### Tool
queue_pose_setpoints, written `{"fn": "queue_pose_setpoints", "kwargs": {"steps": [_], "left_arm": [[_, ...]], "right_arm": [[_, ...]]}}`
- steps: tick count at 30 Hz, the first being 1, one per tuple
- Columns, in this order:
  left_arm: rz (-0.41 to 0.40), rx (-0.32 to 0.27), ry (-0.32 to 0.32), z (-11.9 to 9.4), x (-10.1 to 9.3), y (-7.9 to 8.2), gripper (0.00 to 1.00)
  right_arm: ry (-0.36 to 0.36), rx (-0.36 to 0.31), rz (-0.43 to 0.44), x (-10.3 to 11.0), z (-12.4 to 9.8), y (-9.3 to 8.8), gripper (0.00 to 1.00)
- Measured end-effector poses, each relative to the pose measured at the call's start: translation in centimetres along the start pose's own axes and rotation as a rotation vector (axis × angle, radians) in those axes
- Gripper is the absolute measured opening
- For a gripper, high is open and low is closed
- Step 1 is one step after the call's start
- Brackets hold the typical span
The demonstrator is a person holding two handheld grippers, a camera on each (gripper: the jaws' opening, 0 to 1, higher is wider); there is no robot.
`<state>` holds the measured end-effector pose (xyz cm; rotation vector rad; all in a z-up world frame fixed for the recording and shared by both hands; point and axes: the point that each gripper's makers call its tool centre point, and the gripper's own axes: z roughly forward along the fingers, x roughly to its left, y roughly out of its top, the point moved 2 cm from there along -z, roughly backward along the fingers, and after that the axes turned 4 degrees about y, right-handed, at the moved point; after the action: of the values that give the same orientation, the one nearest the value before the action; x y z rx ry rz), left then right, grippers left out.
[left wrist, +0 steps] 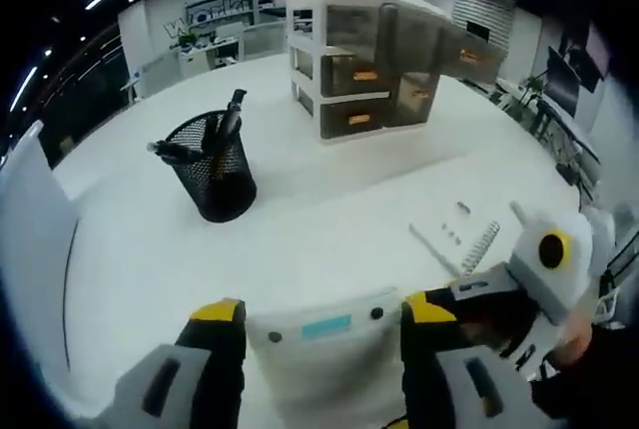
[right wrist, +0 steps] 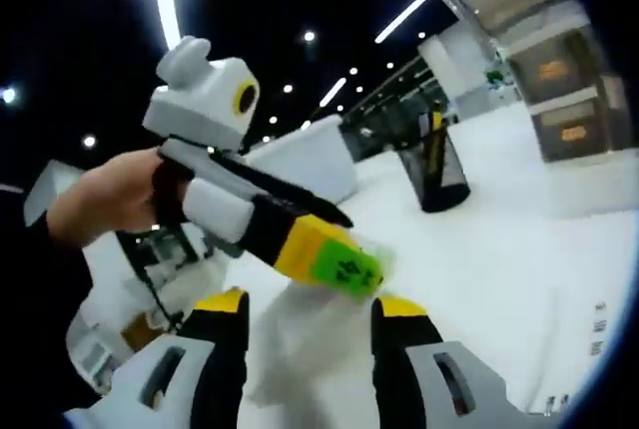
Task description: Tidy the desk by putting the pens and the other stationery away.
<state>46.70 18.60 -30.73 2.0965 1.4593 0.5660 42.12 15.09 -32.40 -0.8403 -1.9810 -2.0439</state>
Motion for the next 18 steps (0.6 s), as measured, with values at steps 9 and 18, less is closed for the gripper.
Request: {"fn": "queue_pose_setpoints", "kwargs": {"steps": [9,18], "left_arm": [[0.011,-0.041,-0.011,-1.0,-0.4,0.7,0.62],[0.019,-0.063,-0.017,-1.7,-0.7,0.7,0.62]], "right_arm": [[0.022,-0.014,0.051,0.4,1.1,0.2,0.40],[0.025,-0.010,0.061,0.5,1.8,-0.1,0.32]]}}
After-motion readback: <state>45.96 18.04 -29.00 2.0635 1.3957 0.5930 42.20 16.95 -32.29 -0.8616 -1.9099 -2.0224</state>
